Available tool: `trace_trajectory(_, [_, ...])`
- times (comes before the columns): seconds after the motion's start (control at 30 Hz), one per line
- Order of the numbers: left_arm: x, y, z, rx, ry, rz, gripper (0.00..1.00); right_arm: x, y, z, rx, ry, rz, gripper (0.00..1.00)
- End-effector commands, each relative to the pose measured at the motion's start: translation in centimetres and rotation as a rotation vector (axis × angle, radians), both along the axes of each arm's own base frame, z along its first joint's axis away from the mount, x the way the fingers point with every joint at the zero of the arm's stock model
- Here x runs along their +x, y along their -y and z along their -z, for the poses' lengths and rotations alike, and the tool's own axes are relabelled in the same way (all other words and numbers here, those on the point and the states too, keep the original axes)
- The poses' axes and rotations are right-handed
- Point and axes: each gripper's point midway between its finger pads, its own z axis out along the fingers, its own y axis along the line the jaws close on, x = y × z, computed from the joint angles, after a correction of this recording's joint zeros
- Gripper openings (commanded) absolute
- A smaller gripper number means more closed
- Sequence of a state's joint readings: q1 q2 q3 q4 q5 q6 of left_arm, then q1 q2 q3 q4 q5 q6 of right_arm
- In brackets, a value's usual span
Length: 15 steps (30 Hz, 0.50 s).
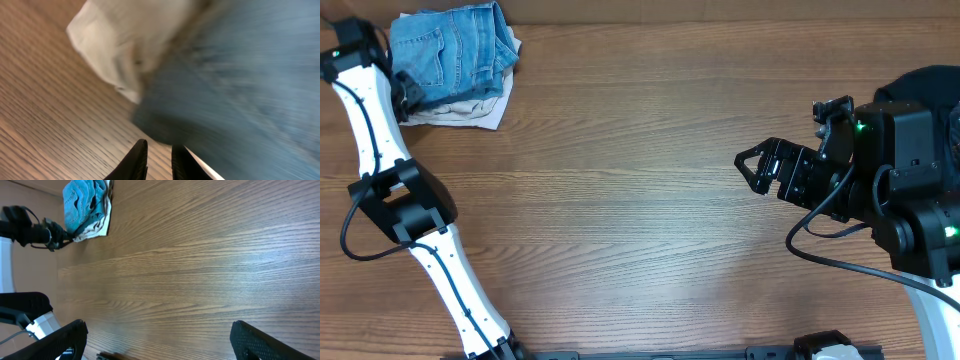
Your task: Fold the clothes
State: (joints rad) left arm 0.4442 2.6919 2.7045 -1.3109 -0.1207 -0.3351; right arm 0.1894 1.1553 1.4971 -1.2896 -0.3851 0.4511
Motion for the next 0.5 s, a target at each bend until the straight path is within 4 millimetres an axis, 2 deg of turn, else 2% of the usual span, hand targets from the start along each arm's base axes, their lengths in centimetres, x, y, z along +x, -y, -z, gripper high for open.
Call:
trace_trajectory(0.0, [-1.3,-2.1,1.6,-0.013,-0.016,-0.08,0.14,0.1,0.2,-0.2,-0.003,0.01,0.0,0.95])
trace_trajectory(0.1, [-1.6,-2.7,1.0,-0.014,-0.009,-0.093,0.09,0.1,0.2,-0.2,-0.003,0.009,0.0,0.95])
trace_trajectory(0.2, [-1.6,-2.7,-0.7,-0.006,0.016,-0.093,0.04,0.1,0.2,-0.2,-0.003,0.009,0.0,0.95])
trace_trajectory(0.37, [-0.3,-1.6,-6.0,-0.009,0.137,-0.063,0.04,0.1,0.2,-0.2,-0.003,0.009,0.0,0.95])
trace_trajectory(0.47, [0.8,0.2,-10.1,-0.044,0.25,-0.018,0.04,0.1,0.2,-0.2,-0.003,0.009,0.0,0.95])
